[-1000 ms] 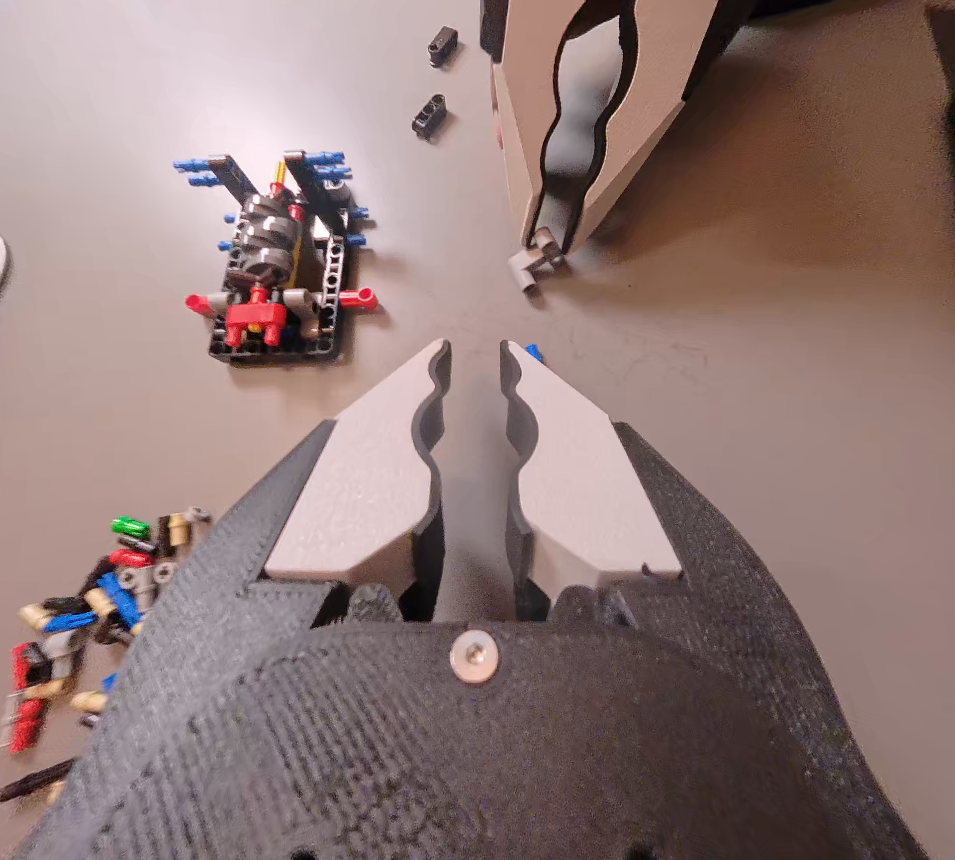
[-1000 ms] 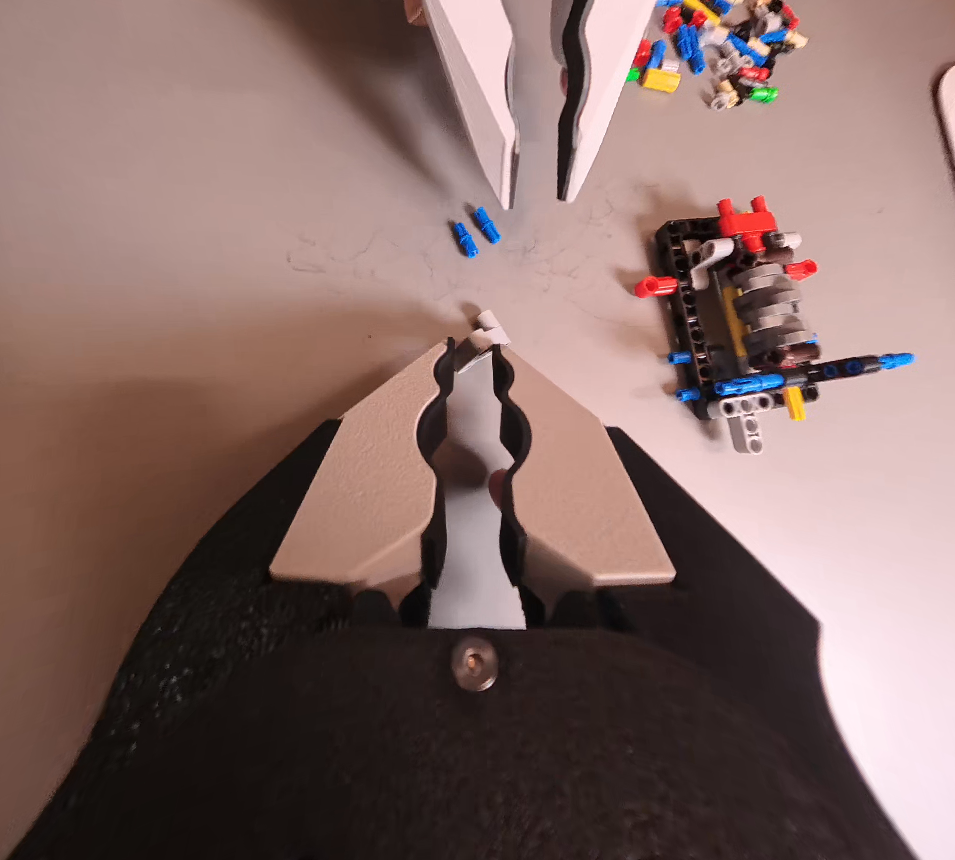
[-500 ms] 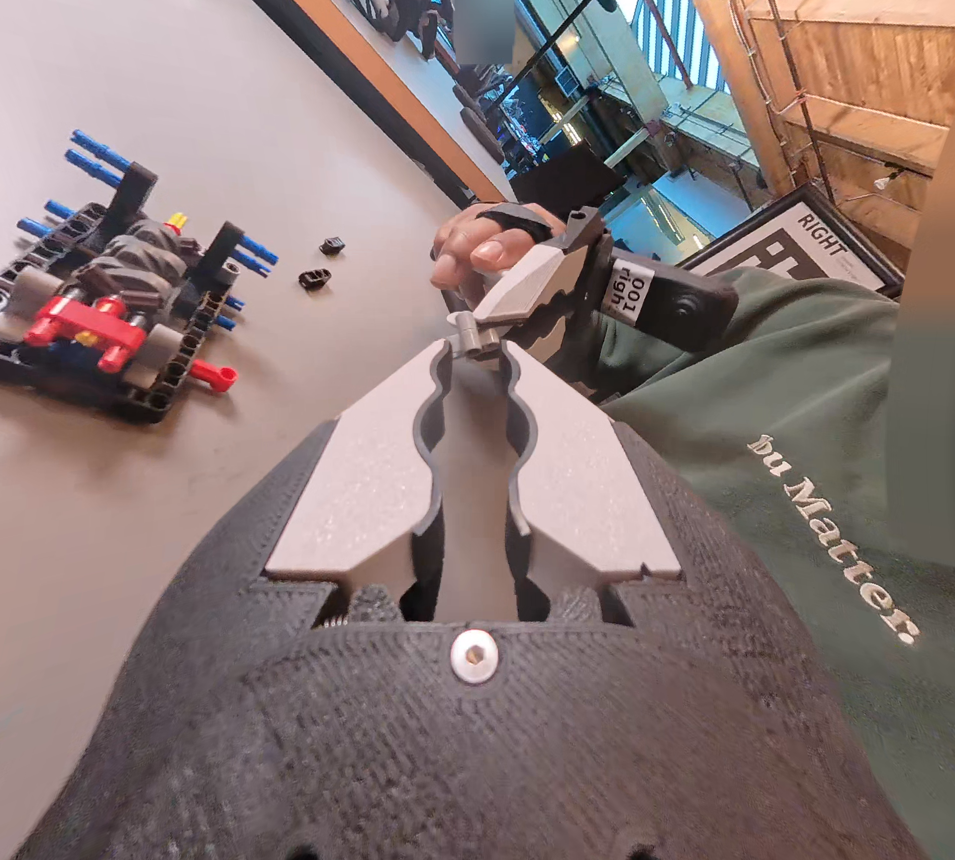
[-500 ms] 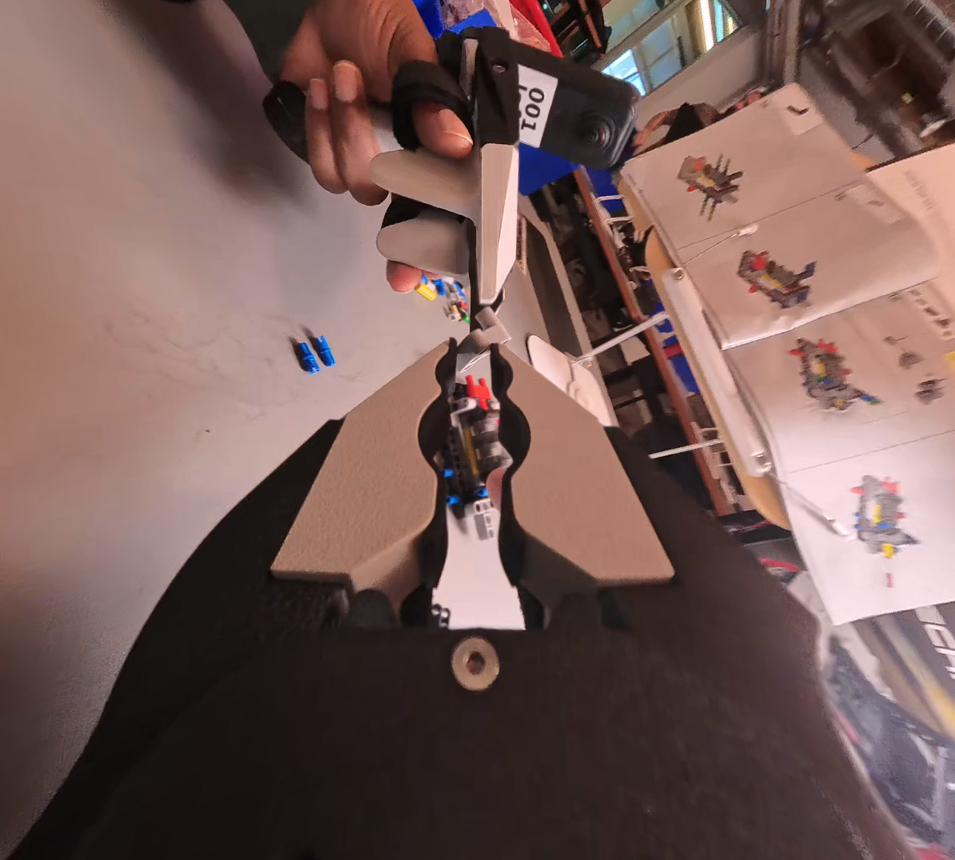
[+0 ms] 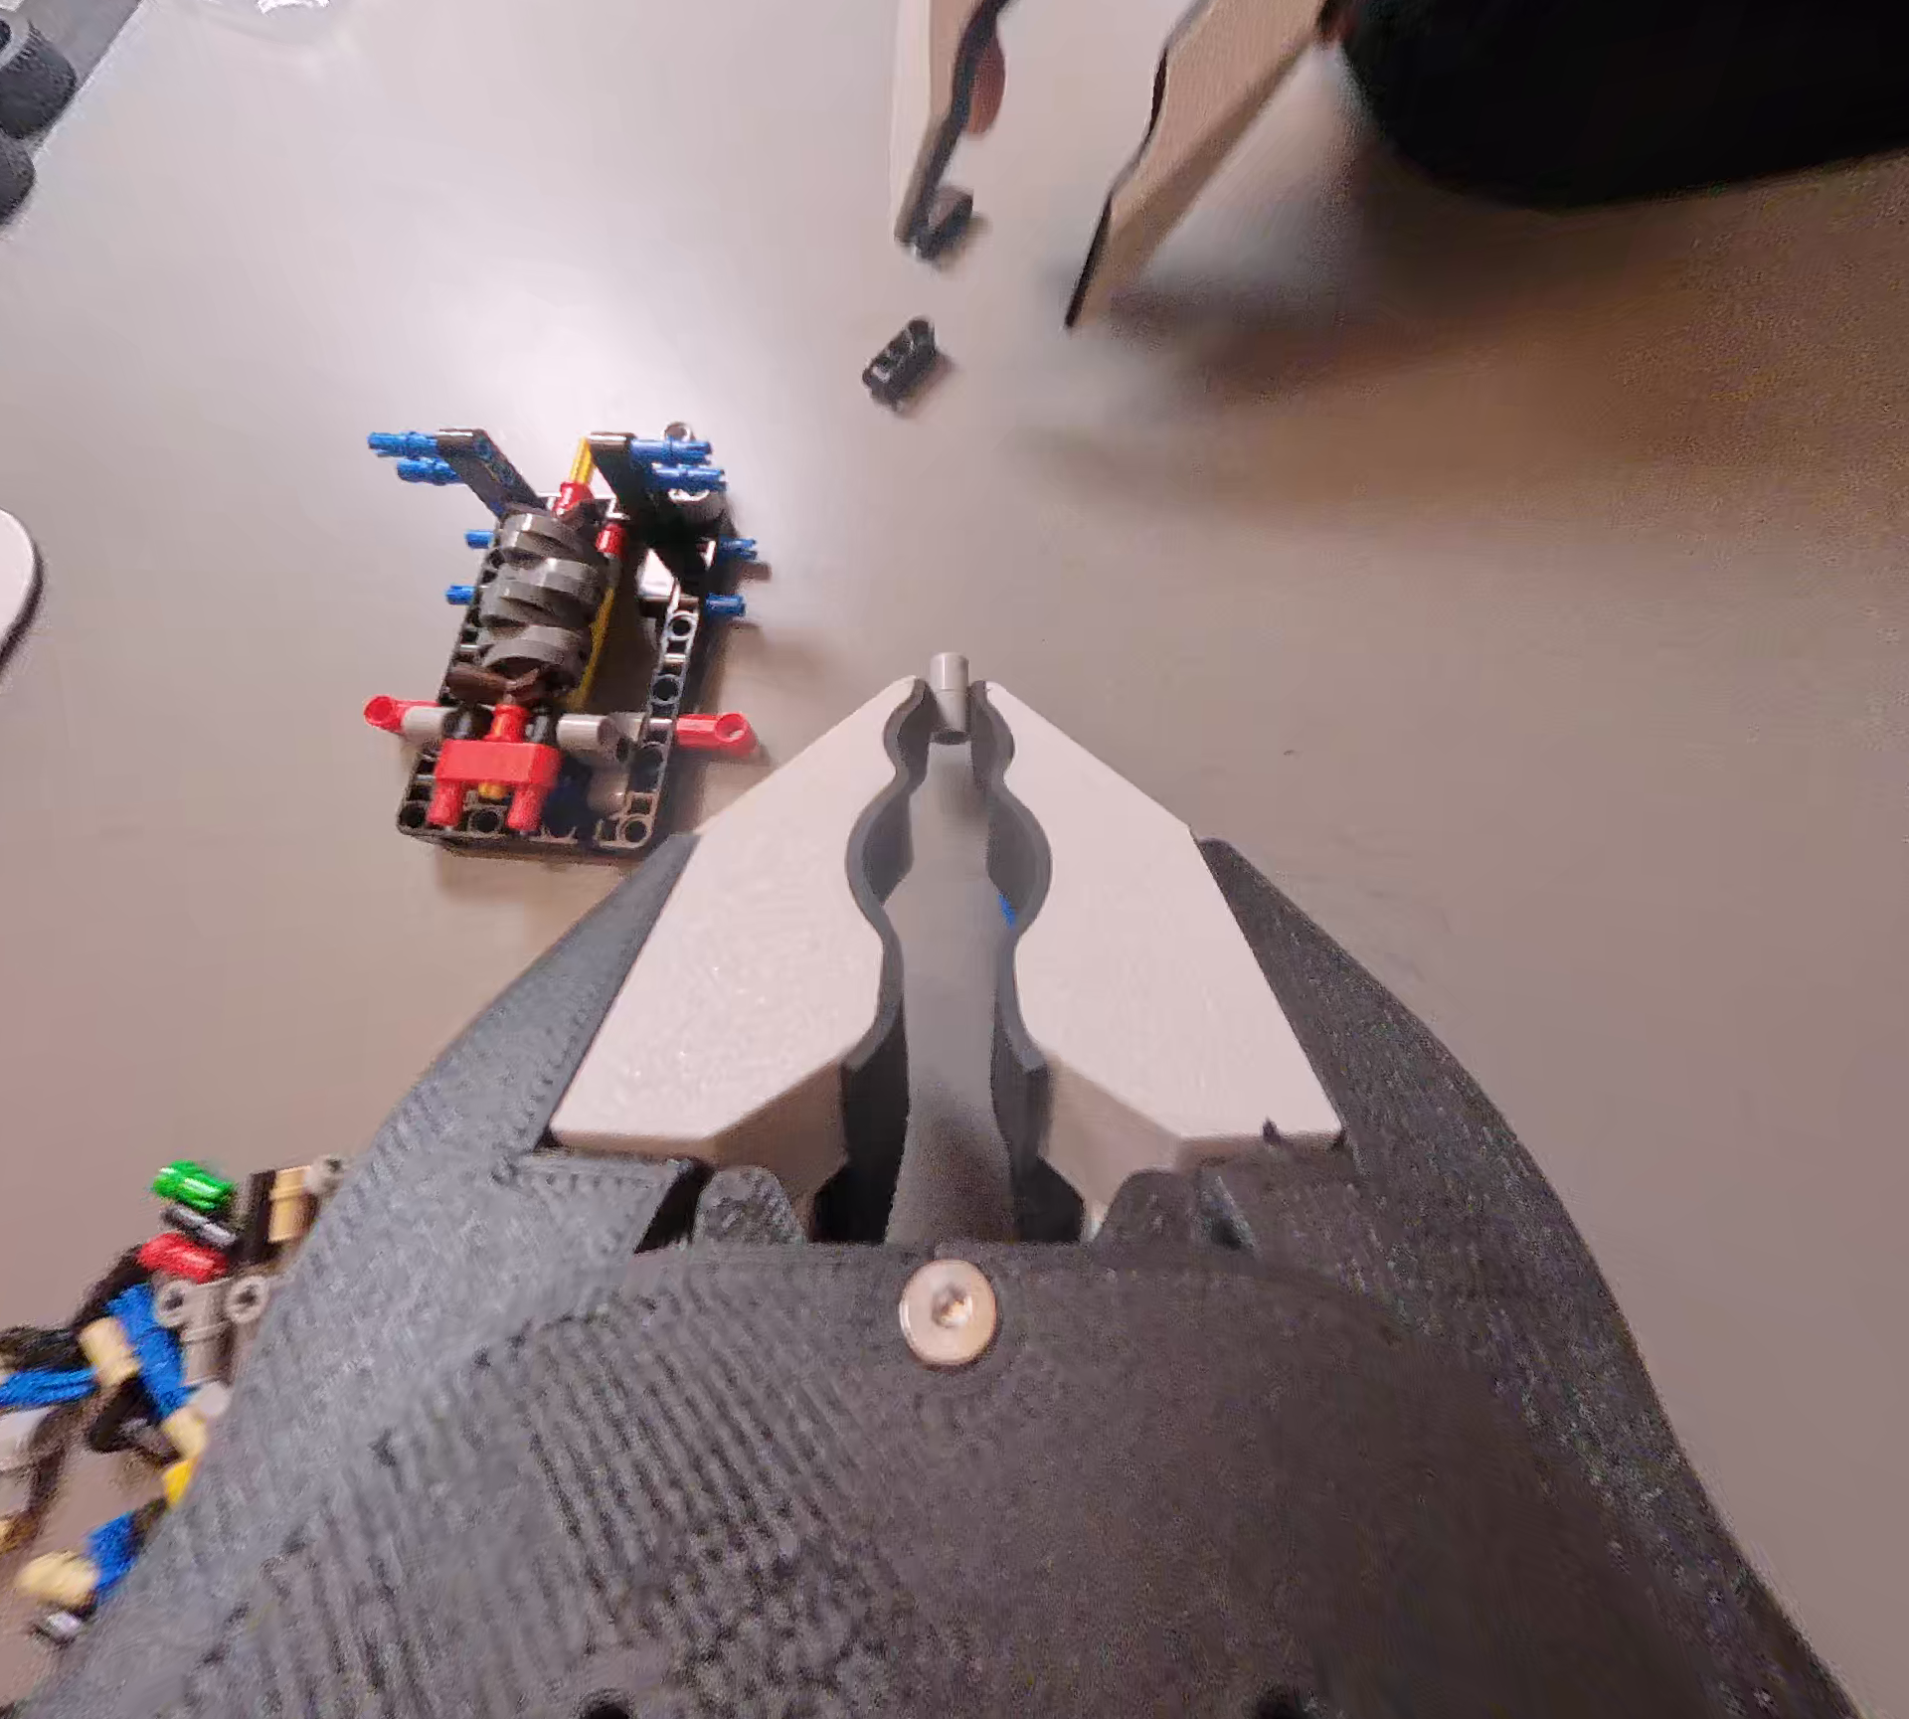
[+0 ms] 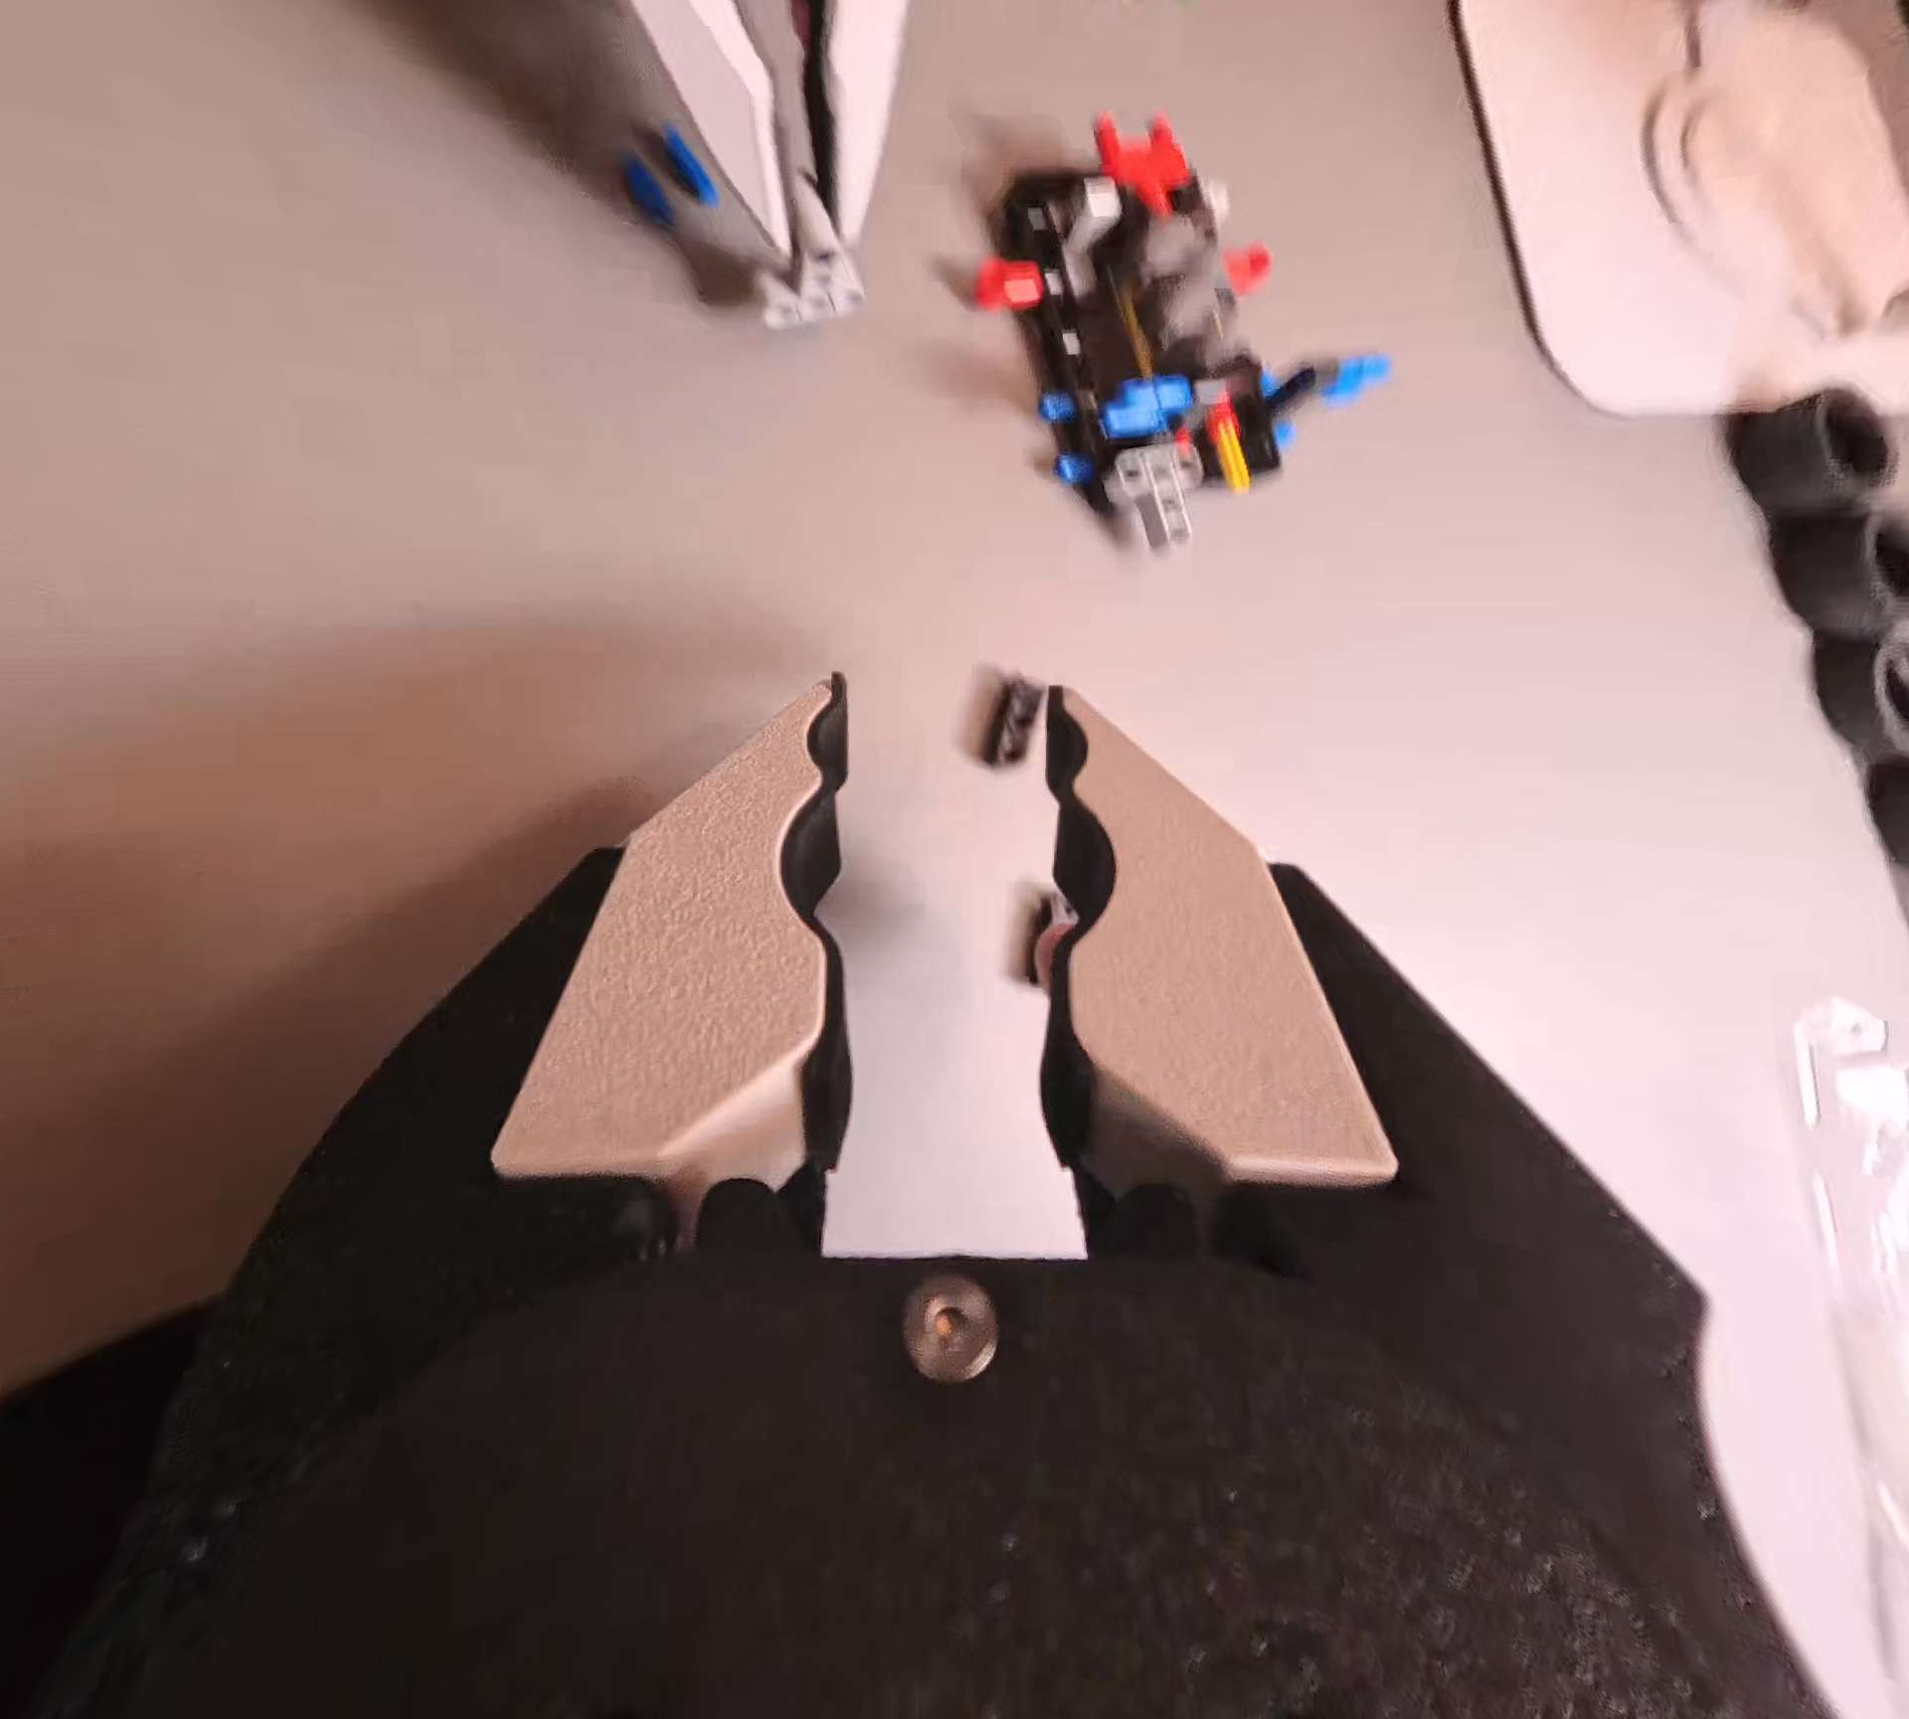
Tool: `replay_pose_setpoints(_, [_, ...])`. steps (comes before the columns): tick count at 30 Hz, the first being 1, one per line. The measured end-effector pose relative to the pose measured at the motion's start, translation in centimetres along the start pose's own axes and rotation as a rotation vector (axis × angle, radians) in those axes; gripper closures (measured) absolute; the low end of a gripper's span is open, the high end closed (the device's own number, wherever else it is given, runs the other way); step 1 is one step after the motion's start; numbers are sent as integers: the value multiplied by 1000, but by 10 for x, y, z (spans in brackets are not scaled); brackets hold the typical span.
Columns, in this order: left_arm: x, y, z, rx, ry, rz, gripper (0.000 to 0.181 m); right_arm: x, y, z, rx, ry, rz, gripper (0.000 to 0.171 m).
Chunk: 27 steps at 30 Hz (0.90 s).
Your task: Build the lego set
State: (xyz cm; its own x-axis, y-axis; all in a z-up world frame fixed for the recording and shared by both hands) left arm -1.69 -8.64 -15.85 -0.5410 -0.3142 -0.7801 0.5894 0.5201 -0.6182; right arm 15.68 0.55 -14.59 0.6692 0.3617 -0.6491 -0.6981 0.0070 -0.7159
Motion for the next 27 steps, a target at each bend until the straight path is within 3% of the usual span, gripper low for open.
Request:
replay_pose_setpoints(1, [1, 4, 1, -18, 31, -24, 176, 7, -3, 4, 14, 24, -20, 135])
replay_pose_setpoints(6, [1, 10, 3, -31, 41, -32, 174, 23, 1, 15, 59, 101, -74, 145])
replay_pose_setpoints(7, [1, 9, 2, -29, 35, -24, 167, 22, 3, 17, 62, 104, -77, 146])
replay_pose_setpoints(10, [-2, 1, 0, 2, -34, 46, 162, 17, 14, 15, 18, 125, -81, 147])
replay_pose_setpoints(15, [-3, -17, -9, 47, -189, 170, 158, 7, 26, 10, 42, 51, -127, 165])
replay_pose_setpoints(22, [-10, -31, -13, 127, -496, 368, 158, -50, 17, -20, 245, -132, 278, 166])
replay_pose_setpoints(27, [-16, -35, -5, 190, -613, 452, 160, -79, 25, -48, 466, -356, 367, 166])
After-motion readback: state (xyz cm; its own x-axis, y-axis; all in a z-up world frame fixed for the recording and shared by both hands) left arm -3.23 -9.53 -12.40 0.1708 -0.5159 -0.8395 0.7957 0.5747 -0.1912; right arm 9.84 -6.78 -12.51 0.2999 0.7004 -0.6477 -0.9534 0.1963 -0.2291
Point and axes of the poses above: each gripper's, where its closed fingertips meet, y out along the fingers, x out of its underside, z = x × y across the jaws, the point moved 8 cm from there along -y, back along the fingers, and after that the axes turned 2 degrees about y, right-handed, at the moved point
